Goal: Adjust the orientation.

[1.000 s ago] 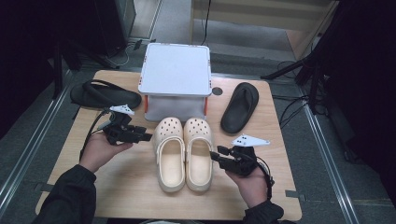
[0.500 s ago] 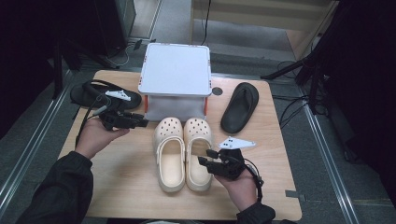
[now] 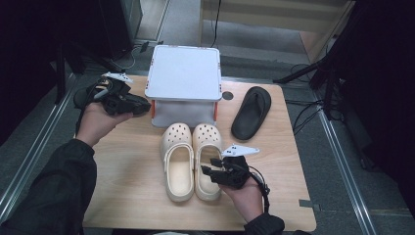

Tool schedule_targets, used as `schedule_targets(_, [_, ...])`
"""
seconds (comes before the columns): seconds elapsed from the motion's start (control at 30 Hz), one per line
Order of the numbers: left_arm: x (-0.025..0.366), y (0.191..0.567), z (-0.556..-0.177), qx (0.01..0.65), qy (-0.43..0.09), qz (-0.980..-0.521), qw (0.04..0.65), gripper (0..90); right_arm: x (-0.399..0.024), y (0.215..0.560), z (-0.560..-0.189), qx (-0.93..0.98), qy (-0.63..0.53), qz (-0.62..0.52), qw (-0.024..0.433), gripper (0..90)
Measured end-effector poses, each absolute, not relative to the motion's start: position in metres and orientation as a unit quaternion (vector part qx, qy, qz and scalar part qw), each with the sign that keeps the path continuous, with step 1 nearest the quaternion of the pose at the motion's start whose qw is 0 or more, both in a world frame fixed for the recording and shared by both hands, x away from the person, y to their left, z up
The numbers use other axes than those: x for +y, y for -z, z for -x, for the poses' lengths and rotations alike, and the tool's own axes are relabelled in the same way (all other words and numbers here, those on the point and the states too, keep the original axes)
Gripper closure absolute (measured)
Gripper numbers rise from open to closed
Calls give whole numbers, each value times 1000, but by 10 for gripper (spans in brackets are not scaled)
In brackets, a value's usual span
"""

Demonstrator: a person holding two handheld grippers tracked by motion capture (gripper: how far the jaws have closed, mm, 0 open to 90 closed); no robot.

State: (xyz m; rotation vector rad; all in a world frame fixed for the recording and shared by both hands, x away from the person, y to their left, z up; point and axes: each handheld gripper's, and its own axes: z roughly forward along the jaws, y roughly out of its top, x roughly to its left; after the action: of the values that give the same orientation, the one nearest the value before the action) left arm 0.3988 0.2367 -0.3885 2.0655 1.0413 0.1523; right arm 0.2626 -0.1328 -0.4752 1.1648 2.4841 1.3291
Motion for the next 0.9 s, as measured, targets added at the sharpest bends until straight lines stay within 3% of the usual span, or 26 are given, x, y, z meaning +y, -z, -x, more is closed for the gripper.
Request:
schedule_targets(0.37, [228,367,-431,411,-80,-824,381,873,-129,479,-264,818,-431,-380,35,544])
schedule_targets(0.6, [217,371,-446,398,-89,-835,370,872,-124,482,-266,821,-422,-382,44,525])
schedule_targets(0.9, [218,374,-448,394,-90,-831,382,892,-109,489,-275,811,-418,-405,53,436])
